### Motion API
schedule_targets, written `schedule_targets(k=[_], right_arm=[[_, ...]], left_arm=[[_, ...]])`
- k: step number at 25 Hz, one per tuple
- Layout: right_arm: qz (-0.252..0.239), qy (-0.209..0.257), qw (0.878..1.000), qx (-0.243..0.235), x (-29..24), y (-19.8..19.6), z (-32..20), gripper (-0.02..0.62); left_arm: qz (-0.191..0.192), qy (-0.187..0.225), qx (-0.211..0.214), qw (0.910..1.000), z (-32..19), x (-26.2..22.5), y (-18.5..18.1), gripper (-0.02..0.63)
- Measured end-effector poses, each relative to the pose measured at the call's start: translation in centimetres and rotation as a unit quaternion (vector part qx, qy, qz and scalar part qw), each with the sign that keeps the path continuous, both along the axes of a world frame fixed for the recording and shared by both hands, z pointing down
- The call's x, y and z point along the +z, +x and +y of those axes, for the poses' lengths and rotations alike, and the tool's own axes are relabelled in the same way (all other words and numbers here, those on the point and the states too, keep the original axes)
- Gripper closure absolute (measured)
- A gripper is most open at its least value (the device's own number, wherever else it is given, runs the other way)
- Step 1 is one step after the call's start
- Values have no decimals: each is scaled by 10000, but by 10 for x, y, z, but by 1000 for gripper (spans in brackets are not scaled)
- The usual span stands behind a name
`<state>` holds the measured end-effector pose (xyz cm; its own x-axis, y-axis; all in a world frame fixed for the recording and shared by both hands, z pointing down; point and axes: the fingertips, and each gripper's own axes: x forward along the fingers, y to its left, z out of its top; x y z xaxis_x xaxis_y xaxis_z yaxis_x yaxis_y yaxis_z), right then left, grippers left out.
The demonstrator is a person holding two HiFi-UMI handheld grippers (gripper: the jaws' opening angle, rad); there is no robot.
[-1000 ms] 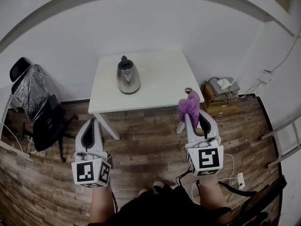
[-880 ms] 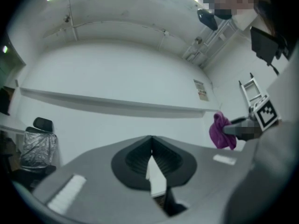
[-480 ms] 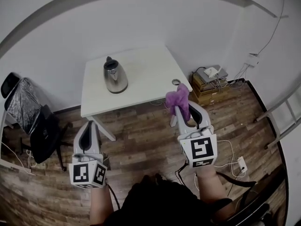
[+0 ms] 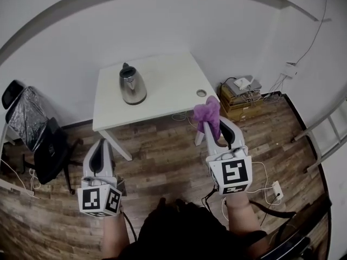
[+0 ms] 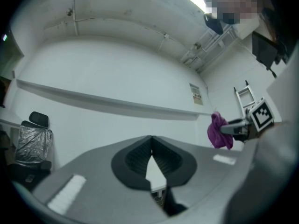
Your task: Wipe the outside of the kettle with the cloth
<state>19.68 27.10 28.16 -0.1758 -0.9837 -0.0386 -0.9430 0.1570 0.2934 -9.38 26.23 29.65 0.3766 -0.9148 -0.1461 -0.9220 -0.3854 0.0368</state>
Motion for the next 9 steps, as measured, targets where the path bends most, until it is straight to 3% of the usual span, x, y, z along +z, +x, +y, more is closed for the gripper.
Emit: schedule_targets(k=[9], right_arm=[[45,79,9999,143,2,10,13,515]], left_arm=[[11,24,99,9999,3,3,8,603]])
